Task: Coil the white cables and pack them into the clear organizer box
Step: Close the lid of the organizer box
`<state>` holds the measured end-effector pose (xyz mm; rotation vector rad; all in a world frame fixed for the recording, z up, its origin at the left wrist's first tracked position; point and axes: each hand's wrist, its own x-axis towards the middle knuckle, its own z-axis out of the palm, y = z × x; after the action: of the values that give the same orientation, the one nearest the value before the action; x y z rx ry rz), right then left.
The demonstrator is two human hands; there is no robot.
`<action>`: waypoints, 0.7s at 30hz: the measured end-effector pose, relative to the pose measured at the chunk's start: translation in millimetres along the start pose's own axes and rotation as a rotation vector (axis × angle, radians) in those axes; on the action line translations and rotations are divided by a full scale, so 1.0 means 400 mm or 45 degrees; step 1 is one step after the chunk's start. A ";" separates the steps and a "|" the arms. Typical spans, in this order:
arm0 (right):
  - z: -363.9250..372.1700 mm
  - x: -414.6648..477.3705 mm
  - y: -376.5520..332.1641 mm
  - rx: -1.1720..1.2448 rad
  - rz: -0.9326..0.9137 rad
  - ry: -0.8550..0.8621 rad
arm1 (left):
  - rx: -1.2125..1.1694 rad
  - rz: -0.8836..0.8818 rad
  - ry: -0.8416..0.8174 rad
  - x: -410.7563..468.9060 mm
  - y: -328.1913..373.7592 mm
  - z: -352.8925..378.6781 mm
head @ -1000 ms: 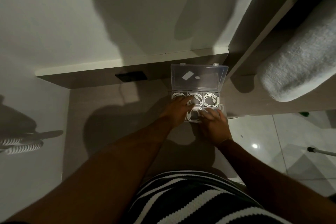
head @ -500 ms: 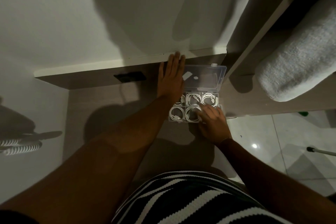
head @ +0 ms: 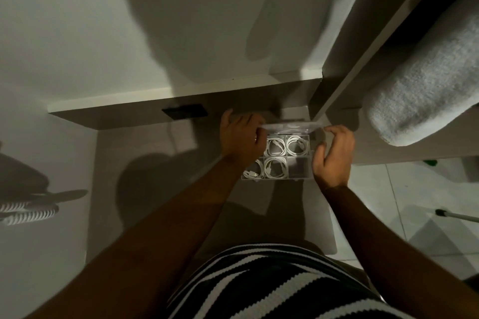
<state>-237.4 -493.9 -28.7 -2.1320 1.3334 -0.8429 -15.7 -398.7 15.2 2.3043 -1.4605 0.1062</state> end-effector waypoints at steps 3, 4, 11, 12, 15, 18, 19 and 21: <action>-0.013 -0.012 0.009 -0.017 0.004 -0.027 | -0.121 0.062 -0.026 -0.088 -0.018 0.008; -0.015 -0.020 0.016 -0.038 0.007 -0.075 | -0.151 0.086 -0.058 -0.116 -0.022 0.011; -0.013 -0.108 0.076 -0.126 -0.347 -0.613 | -0.068 0.160 -0.850 -0.209 -0.059 0.038; -0.017 -0.115 0.081 -0.137 -0.369 -0.698 | -0.053 0.185 -0.934 -0.208 -0.067 0.039; -0.029 -0.119 0.077 -0.174 -0.317 -0.848 | -0.028 0.241 -1.009 -0.202 -0.082 0.045; -0.032 -0.116 0.071 -0.229 -0.332 -0.862 | 0.004 0.259 -1.022 -0.200 -0.087 0.053; -0.033 -0.114 0.070 -0.238 -0.327 -0.853 | 0.026 0.274 -1.027 -0.200 -0.087 0.056; -0.032 -0.112 0.067 -0.263 -0.307 -0.829 | 0.085 0.304 -1.037 -0.201 -0.085 0.061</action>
<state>-277.9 -465.0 -49.0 -2.4554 0.8586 -0.0514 -25.5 -327.2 -39.6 2.3194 -2.1190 -0.8155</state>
